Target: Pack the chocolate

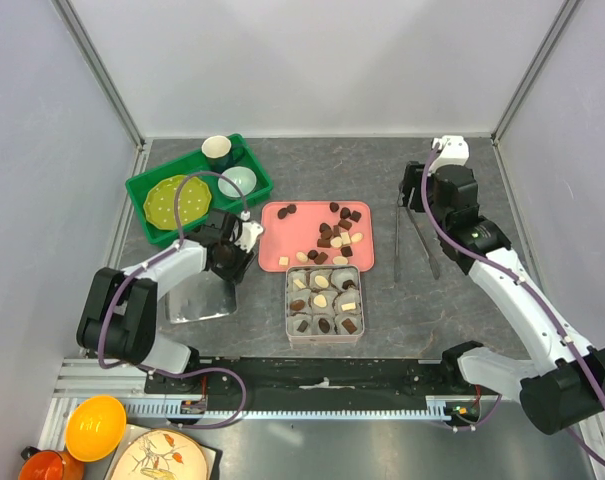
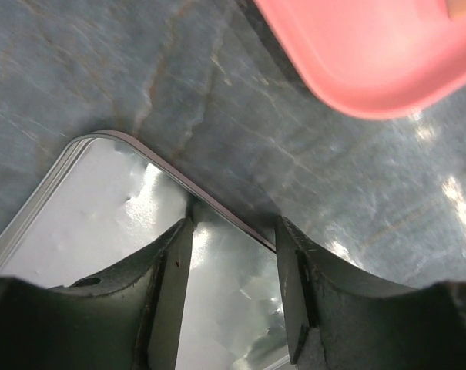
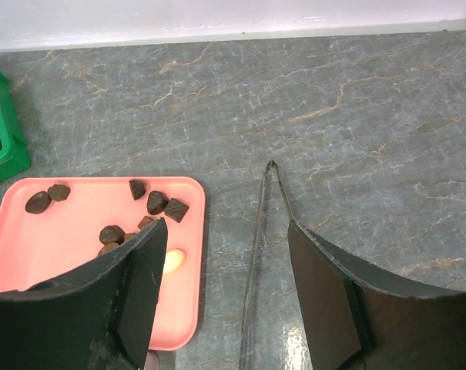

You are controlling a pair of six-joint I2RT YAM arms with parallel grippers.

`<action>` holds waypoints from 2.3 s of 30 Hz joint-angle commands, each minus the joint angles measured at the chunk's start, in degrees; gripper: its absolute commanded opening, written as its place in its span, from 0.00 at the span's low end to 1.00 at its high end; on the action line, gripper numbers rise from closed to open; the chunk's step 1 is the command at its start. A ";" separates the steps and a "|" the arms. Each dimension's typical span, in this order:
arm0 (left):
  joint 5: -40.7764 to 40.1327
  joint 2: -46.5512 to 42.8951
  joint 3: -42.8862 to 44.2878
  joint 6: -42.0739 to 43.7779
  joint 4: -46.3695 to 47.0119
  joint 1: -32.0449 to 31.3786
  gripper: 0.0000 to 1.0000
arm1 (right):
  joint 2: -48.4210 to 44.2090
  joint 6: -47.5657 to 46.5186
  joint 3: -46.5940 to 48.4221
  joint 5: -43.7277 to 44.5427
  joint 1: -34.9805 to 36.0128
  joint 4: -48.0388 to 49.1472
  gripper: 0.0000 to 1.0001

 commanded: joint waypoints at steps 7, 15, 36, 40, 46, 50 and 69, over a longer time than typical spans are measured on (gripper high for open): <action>6.58 -4.70 -2.24 6.37 -10.93 -1.00 0.45 | 1.29 -1.31 2.41 -1.70 1.21 0.31 0.72; 7.37 -4.44 -1.45 7.25 -11.37 -1.27 0.31 | 1.47 -2.01 3.20 -1.27 1.92 -0.75 0.71; 5.18 -14.63 2.06 9.28 -21.48 -5.92 0.08 | 2.17 -7.19 -0.83 -16.03 5.96 7.50 0.71; 6.31 -15.69 1.63 8.49 -22.18 -5.93 0.27 | 2.00 -8.16 -2.86 -18.49 7.19 9.71 0.72; 5.09 -12.45 -0.39 7.52 -18.59 -6.10 0.55 | 1.82 -9.48 -4.53 -17.09 8.33 9.98 0.73; 4.13 -9.19 -0.48 7.25 -15.95 -6.10 0.52 | 1.29 -9.39 -5.06 -16.73 8.77 10.59 0.73; 4.21 -1.89 -3.73 8.05 -8.91 -6.01 0.26 | 0.77 -8.96 -4.00 -14.71 10.18 10.24 0.71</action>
